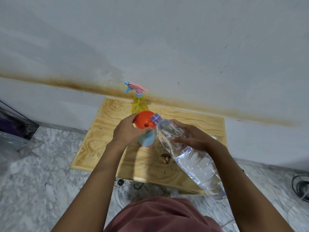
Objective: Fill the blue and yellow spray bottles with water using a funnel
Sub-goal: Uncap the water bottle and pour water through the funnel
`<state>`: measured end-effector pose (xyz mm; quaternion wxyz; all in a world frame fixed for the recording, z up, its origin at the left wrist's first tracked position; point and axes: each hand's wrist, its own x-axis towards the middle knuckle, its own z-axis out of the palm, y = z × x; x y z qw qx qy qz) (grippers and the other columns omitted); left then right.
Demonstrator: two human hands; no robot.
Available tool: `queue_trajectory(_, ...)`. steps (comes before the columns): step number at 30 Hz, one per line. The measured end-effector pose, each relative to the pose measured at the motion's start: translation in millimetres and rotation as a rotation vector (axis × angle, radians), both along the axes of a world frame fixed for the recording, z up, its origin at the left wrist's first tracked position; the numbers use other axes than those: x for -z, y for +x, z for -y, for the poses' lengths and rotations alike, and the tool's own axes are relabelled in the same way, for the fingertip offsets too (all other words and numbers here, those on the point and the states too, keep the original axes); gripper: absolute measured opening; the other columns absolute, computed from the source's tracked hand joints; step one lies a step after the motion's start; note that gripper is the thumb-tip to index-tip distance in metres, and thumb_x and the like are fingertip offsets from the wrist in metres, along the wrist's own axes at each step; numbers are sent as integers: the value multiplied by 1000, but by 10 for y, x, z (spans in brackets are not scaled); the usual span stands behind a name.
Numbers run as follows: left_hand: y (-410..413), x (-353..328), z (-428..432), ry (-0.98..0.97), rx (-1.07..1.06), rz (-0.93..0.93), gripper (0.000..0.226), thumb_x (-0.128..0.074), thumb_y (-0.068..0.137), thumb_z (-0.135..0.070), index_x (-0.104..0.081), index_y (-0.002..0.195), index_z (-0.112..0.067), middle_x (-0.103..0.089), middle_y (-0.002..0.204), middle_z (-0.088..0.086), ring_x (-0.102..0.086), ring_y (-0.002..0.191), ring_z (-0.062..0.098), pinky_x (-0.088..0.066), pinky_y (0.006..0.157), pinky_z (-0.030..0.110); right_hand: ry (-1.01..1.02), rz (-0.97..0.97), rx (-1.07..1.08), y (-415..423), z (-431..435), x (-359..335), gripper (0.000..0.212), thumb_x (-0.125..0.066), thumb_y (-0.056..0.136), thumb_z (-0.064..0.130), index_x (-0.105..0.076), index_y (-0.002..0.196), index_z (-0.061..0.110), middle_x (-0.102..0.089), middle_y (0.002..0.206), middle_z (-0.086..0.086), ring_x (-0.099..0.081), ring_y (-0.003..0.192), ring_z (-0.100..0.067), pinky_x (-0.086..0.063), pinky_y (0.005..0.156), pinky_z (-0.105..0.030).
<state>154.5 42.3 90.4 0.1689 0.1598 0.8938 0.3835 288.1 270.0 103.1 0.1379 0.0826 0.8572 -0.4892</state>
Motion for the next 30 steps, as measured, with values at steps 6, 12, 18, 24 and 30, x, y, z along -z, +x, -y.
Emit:
queue_trajectory(6,3,2,-1,0,0,1,84,-84,68,-51,-48,141,-28,-60,130,-6,-57,113,16,-51,90,36,0,6,-9,0,-8,22,81,-66,80,57,-30,151,41,-61,129,11,-68,96,0,-53,73,-18)
queue_trajectory(12,-3,20,-2,-2,-8,11,88,-84,65,-55,-48,141,-29,-61,129,-7,-58,113,17,-52,92,39,-11,11,-2,6,3,18,81,-66,78,59,-30,149,45,-60,123,19,-68,92,4,-53,73,-19)
queue_trajectory(18,-3,28,0,7,-9,16,88,-85,64,-55,-49,140,-30,-61,128,-7,-58,112,17,-51,91,37,-3,20,-10,-1,-7,41,77,-68,81,58,-31,148,47,-62,125,17,-68,97,1,-54,79,-22)
queue_trajectory(24,1,7,1,11,-12,13,86,-85,66,-53,-49,140,-29,-61,128,-7,-57,113,17,-51,92,39,-2,25,-13,-20,18,16,72,-69,81,56,-33,144,52,-64,120,19,-69,95,1,-54,77,-21)
queue_trajectory(30,2,1,-5,5,-11,13,86,-84,67,-52,-49,141,-29,-61,129,-6,-57,114,18,-51,93,39,18,24,-18,-24,6,51,77,-70,83,55,-31,149,46,-64,130,9,-70,98,-5,-57,83,-29)
